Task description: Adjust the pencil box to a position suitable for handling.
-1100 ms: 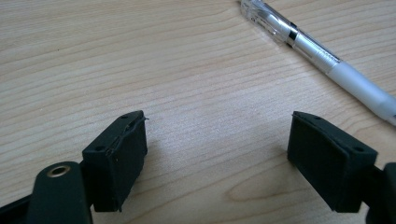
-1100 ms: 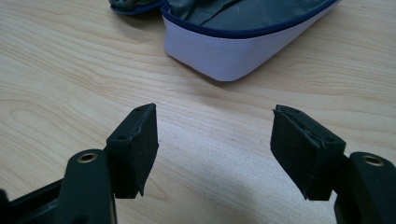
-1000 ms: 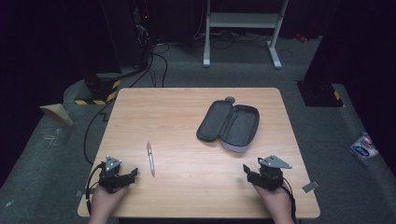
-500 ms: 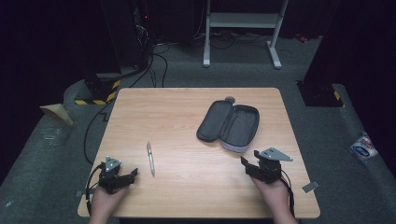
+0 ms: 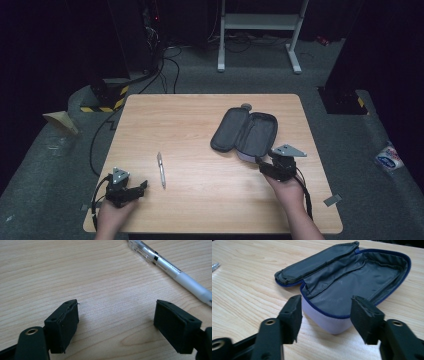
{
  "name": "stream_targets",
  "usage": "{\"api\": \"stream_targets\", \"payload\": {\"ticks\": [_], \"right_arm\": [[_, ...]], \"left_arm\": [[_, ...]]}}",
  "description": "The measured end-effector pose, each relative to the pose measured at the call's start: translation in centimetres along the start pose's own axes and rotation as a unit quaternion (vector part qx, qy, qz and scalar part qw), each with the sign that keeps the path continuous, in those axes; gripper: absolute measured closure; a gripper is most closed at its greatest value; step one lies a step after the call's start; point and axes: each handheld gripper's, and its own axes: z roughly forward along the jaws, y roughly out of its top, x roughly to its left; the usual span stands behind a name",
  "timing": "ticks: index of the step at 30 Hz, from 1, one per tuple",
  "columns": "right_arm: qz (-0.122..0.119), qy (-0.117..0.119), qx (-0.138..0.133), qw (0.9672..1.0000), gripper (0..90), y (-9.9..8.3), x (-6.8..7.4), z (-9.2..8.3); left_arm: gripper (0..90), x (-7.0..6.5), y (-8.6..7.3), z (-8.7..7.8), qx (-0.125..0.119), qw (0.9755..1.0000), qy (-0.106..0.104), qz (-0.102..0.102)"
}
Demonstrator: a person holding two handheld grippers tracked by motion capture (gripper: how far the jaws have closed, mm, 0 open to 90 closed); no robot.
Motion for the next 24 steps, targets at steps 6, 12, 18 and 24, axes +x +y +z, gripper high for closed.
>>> {"api": "stream_targets", "payload": {"ticks": [6, 12, 18, 24], "right_arm": [[-0.019, -0.005, 0.01, 0.9998, 49.9, 0.4, 0.2, 1.4], [-0.027, -0.015, 0.036, 0.9989, 50.8, 0.3, 0.4, 3.1], [-0.029, -0.008, 0.044, 0.9986, 61.5, -0.3, 0.8, 3.7], [-0.033, 0.003, 0.042, 0.9985, 67.9, -0.9, 1.5, 3.6]], "left_arm": [[20.3, 0.0, 0.0, 0.0, 0.0, 1.0, 0.0, -0.001], [20.4, 0.0, 0.0, 0.0, 0.0, 1.0, 0.0, 0.0], [20.5, 0.0, 0.0, 0.0, 0.001, 1.0, -0.001, 0.0], [20.5, 0.0, 0.0, -0.1, 0.001, 1.0, -0.002, 0.001]]}}
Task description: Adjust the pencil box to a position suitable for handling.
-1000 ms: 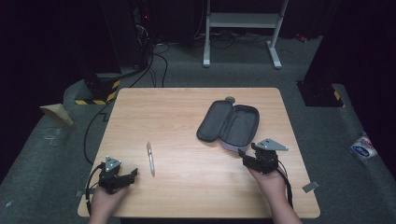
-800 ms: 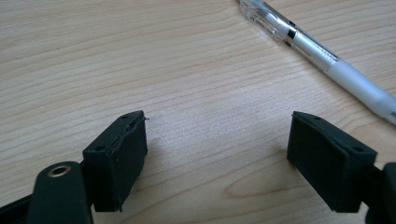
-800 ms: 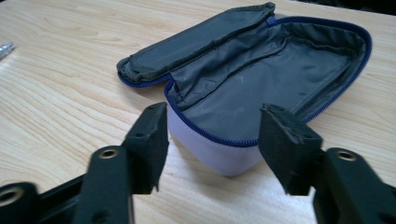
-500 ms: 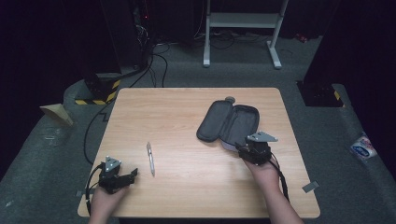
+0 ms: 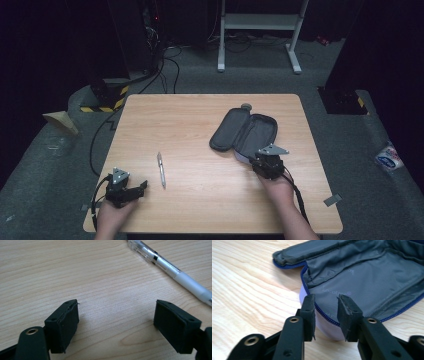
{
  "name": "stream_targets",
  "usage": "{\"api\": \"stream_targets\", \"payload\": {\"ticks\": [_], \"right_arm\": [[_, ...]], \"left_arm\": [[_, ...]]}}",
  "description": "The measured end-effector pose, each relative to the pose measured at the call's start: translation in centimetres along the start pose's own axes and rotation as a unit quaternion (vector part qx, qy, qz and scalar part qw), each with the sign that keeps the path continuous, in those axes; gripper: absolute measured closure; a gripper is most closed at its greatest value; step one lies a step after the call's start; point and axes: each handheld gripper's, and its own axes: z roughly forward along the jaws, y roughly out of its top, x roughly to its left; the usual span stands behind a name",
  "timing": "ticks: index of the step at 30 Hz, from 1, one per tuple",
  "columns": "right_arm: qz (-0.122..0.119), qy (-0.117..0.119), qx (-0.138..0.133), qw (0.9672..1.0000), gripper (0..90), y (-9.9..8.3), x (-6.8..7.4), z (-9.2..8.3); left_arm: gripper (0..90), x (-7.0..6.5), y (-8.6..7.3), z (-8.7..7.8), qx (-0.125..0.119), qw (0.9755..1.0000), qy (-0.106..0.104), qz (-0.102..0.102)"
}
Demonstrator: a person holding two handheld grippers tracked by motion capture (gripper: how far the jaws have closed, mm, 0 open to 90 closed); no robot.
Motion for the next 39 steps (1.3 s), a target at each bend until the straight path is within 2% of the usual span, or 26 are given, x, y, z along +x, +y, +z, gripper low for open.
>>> {"api": "stream_targets", "payload": {"ticks": [3, 6, 10, 14, 17, 18, 20, 21, 30, 39], "right_arm": [[-0.008, 0.013, -0.009, 0.9998, 69.6, -0.4, 1.0, -0.2], [-0.005, 0.021, -0.016, 0.9996, 69.9, -0.8, 1.9, -0.4], [-0.01, 0.024, -0.02, 0.9995, 70.4, -1.1, 2.7, -0.5], [-0.003, 0.036, -0.032, 0.9988, 70.8, -1.7, 4.1, -0.7], [-0.005, 0.041, -0.037, 0.9985, 70.8, -1.9, 4.7, -0.8], [-0.006, 0.046, -0.042, 0.9981, 70.5, -2.1, 5.5, -0.9], [-0.011, 0.047, -0.044, 0.9979, 70.4, -2.1, 5.8, -0.8], [-0.014, 0.05, -0.046, 0.9976, 70.3, -2.2, 6.3, -0.8], [-0.016, 0.073, -0.052, 0.9958, 69.4, -2.2, 8.0, -0.9], [-0.023, 0.083, -0.063, 0.9943, 64.5, -1.9, 9.4, -0.6]], "left_arm": [[20.4, 0.0, 0.0, 0.0, 0.0, 1.0, 0.0, 0.0], [20.5, 0.0, 0.0, 0.0, 0.0, 1.0, 0.0, 0.0], [20.5, 0.0, 0.0, 0.0, 0.0, 1.0, 0.0, 0.0], [20.5, 0.0, 0.0, 0.0, 0.0, 1.0, 0.0, 0.0], [20.5, 0.0, 0.0, 0.0, 0.001, 1.0, 0.0, 0.0], [20.5, 0.0, 0.0, 0.0, 0.0, 1.0, 0.0, 0.0], [20.5, 0.0, 0.0, 0.0, 0.0, 1.0, 0.0, 0.0], [20.5, 0.0, 0.0, 0.0, 0.0, 1.0, 0.0, 0.0], [20.5, 0.0, 0.0, 0.0, 0.0, 1.0, 0.0, 0.0], [20.5, 0.0, 0.0, 0.0, 0.0, 1.0, 0.0, 0.0]]}}
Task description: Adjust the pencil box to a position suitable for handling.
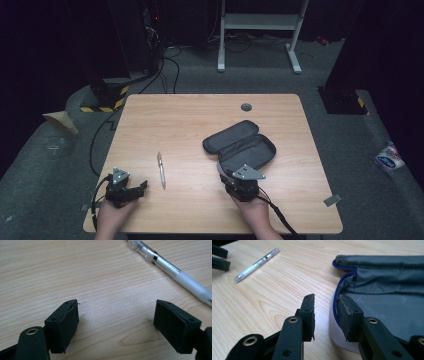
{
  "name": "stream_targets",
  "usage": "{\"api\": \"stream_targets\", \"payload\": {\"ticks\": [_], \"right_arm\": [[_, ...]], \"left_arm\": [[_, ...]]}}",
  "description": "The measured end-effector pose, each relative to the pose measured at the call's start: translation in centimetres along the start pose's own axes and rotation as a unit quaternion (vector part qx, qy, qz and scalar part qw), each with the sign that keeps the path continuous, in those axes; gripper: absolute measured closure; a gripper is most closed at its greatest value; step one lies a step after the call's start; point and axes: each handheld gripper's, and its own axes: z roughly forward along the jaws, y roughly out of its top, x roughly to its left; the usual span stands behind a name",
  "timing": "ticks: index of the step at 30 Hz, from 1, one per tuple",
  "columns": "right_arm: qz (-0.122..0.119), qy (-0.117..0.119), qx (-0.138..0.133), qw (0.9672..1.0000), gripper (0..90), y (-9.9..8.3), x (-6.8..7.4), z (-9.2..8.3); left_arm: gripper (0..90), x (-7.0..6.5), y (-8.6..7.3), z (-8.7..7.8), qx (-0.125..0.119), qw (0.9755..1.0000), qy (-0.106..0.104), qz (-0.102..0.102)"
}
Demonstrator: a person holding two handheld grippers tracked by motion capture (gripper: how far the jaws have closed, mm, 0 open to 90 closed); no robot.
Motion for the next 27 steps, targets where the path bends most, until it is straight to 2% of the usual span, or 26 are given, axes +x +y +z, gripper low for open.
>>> {"api": "stream_targets", "payload": {"ticks": [4, 7, 10, 12, 13, 14, 16, 17, 18, 19, 20, 22, 27], "right_arm": [[0.0, -0.011, -0.016, 0.9998, 61.8, 0.8, -0.9, -1.1], [-0.005, -0.04, -0.022, 0.9989, 60.4, 1.5, -2.5, -2.0], [0.002, -0.077, -0.017, 0.9968, 60.3, 1.8, -5.2, -2.8], [0.007, -0.106, -0.008, 0.9943, 60.2, 1.9, -7.1, -3.2], [0.007, -0.106, -0.008, 0.9943, 60.2, 1.9, -7.1, -3.2], [0.016, -0.13, 0.003, 0.9914, 58.6, 1.9, -9.2, -3.5], [0.024, -0.154, 0.01, 0.9877, 57.2, 1.7, -11.1, -3.8], [0.024, -0.154, 0.01, 0.9877, 57.2, 1.7, -11.1, -3.8], [0.04, -0.169, 0.014, 0.9847, 56.6, 1.6, -12.7, -4.1], [0.04, -0.169, 0.014, 0.9847, 56.6, 1.6, -12.7, -4.1], [0.05, -0.18, 0.02, 0.9822, 56.0, 1.4, -13.9, -4.3], [0.06, -0.18, 0.023, 0.9816, 55.6, 1.4, -14.7, -4.1], [0.066, -0.173, 0.028, 0.9823, 54.5, 1.3, -15.3, -3.2]], "left_arm": [[20.5, 0.0, 0.0, 0.0, 0.0, 1.0, -0.001, 0.001], [20.7, 0.0, 0.0, 0.0, 0.0, 1.0, -0.001, 0.001], [20.7, 0.0, 0.0, 0.0, 0.0, 1.0, -0.001, 0.001], [20.7, 0.0, 0.0, 0.0, 0.0, 1.0, -0.001, 0.001], [20.8, 0.0, 0.0, 0.0, 0.0, 1.0, -0.001, 0.001], [20.8, 0.0, 0.0, 0.0, -0.001, 1.0, -0.001, 0.001], [20.9, 0.0, 0.0, 0.0, 0.0, 1.0, -0.001, 0.0], [20.9, 0.0, 0.0, 0.0, 0.0, 1.0, -0.001, 0.0], [21.0, 0.0, 0.0, 0.0, -0.001, 1.0, 0.0, 0.001], [21.0, 0.0, 0.0, 0.0, -0.001, 1.0, 0.0, 0.001], [21.1, 0.0, 0.0, 0.0, 0.0, 1.0, 0.0, 0.0], [21.1, 0.0, 0.0, 0.0, 0.0, 1.0, 0.0, 0.0], [25.4, -0.1, -0.1, -0.1, -0.004, 1.0, -0.005, 0.002]]}}
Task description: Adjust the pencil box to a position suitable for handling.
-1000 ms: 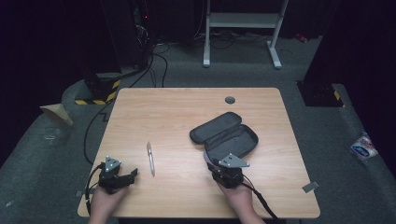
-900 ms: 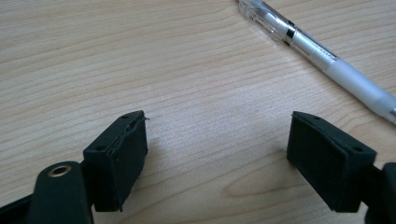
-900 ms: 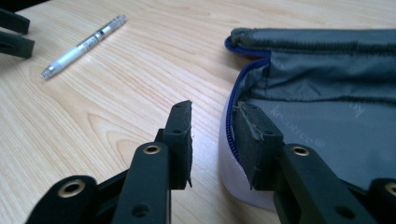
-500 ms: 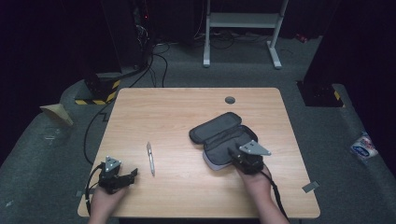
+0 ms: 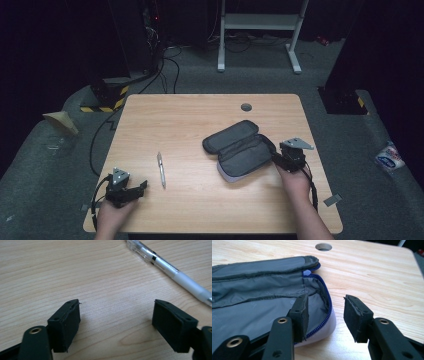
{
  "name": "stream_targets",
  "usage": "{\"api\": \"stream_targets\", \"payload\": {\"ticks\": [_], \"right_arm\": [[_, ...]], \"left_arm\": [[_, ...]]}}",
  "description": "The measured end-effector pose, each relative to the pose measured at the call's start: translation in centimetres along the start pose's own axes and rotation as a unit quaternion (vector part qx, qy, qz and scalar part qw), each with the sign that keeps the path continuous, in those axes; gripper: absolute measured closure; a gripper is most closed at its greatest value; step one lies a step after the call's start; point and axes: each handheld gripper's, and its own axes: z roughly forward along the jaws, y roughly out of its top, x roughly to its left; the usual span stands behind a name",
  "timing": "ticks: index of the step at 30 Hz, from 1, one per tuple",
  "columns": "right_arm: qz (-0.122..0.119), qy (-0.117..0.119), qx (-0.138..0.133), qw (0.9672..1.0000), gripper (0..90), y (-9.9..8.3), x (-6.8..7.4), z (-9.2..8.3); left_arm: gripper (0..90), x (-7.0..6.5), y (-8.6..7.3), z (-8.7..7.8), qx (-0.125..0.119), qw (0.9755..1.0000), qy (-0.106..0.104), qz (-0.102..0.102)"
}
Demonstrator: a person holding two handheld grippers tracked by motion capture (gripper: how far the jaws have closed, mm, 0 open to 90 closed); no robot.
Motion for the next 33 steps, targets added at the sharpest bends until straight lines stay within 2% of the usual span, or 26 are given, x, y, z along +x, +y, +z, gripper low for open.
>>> {"api": "stream_targets", "payload": {"ticks": [3, 4, 5, 8, 9, 10, 11, 12, 15, 18, 19, 21, 22, 23, 24, 25, 26, 27, 28, 30, 31, 32, 33], "right_arm": [[0.003, 0.001, 0.013, 0.9999, 60.3, -0.3, 0.0, 0.9], [0.003, 0.001, 0.013, 0.9999, 60.3, -0.3, 0.0, 0.9], [0.008, 0.004, 0.014, 0.9999, 64.4, -0.6, 0.0, 1.1], [0.008, 0.008, 0.014, 0.9998, 67.2, -0.9, 0.0, 0.9], [0.012, 0.011, 0.015, 0.9998, 67.5, -1.1, 0.1, 0.8], [0.012, 0.011, 0.015, 0.9998, 67.5, -1.1, 0.1, 0.8], [0.018, 0.014, 0.017, 0.9996, 67.8, -1.3, 0.2, 0.7], [0.028, 0.018, 0.019, 0.9993, 67.7, -1.4, 0.3, 0.6], [0.03, 0.023, 0.017, 0.9991, 67.6, -1.8, 0.7, 0.3], [0.033, 0.037, 0.01, 0.9987, 65.9, -2.5, 1.6, -0.3], [0.037, 0.042, 0.007, 0.9984, 65.0, -2.7, 1.7, -0.5], [0.046, 0.053, -0.001, 0.9975, 64.2, -3.1, 2.1, -0.9], [0.048, 0.056, -0.002, 0.9973, 64.0, -3.3, 2.3, -1.1], [0.051, 0.059, -0.006, 0.997, 63.8, -3.5, 2.4, -1.3], [0.054, 0.064, -0.01, 0.9965, 63.5, -3.6, 2.6, -1.5], [0.056, 0.067, -0.014, 0.996, 63.2, -3.7, 2.7, -1.7], [0.056, 0.067, -0.014, 0.996, 63.2, -3.7, 2.7, -1.7], [0.058, 0.072, -0.023, 0.9955, 62.0, -3.9, 3.0, -2.2], [0.059, 0.076, -0.029, 0.9949, 60.5, -4.0, 3.1, -2.4], [0.069, 0.087, -0.038, 0.9931, 59.9, -4.2, 3.3, -2.8], [0.069, 0.087, -0.038, 0.9931, 59.9, -4.2, 3.3, -2.8], [0.059, 0.089, -0.036, 0.9936, 59.4, -4.2, 3.6, -2.9], [0.05, 0.089, -0.032, 0.9943, 59.2, -4.2, 3.9, -3.0]], "left_arm": [[28.6, 0.0, -0.1, -0.1, -0.005, 1.0, 0.0, 0.002], [29.9, 0.0, -0.1, -0.1, -0.005, 1.0, 0.0, 0.002], [31.2, -0.1, -0.1, -0.2, -0.005, 1.0, -0.003, 0.007], [34.8, -0.3, -0.2, -0.4, -0.004, 0.9999, -0.009, 0.005], [36.3, -0.5, -0.2, -0.6, -0.003, 0.9998, -0.019, -0.004], [37.1, -0.5, -0.2, -0.6, -0.003, 0.9998, -0.019, -0.004], [37.5, -0.8, -0.1, -0.9, -0.008, 0.9992, -0.035, -0.019], [37.8, -1.0, 0.0, -1.0, -0.014, 0.9987, -0.041, -0.026], [38.3, -1.6, 0.2, -1.4, -0.02, 0.9986, -0.044, -0.02], [39.0, -3.1, 1.1, -1.9, -0.041, 0.9981, -0.044, -0.013], [39.4, -3.1, 1.1, -1.9, -0.041, 0.9981, -0.044, -0.013], [39.7, -4.6, 1.8, -2.1, -0.049, 0.9976, -0.049, 0.005], [39.6, -4.6, 1.8, -2.1, -0.049, 0.9976, -0.049, 0.005], [39.7, -5.6, 2.4, -2.1, -0.052, 0.9966, -0.063, 0.007], [39.9, -5.6, 2.4, -2.1, -0.052, 0.9966, -0.063, 0.007], [42.2, -6.4, 3.2, -1.9, -0.055, 0.9938, -0.096, -0.005], [44.6, -6.4, 3.2, -1.9, -0.055, 0.9938, -0.096, -0.005], [45.1, -7.8, 4.2, -1.5, -0.056, 0.9936, -0.098, 0.007], [45.2, -8.5, 4.6, -1.1, -0.056, 0.9935, -0.098, 0.015], [45.5, -10.0, 5.3, -0.3, -0.061, 0.9927, -0.104, 0.013], [46.2, -10.0, 5.3, -0.3, -0.061, 0.9927, -0.104, 0.013], [47.6, -11.3, 5.6, 0.6, -0.07, 0.9916, -0.109, 0.005], [50.0, -11.8, 5.6, 1.0, -0.068, 0.992, -0.106, 0.009]]}}
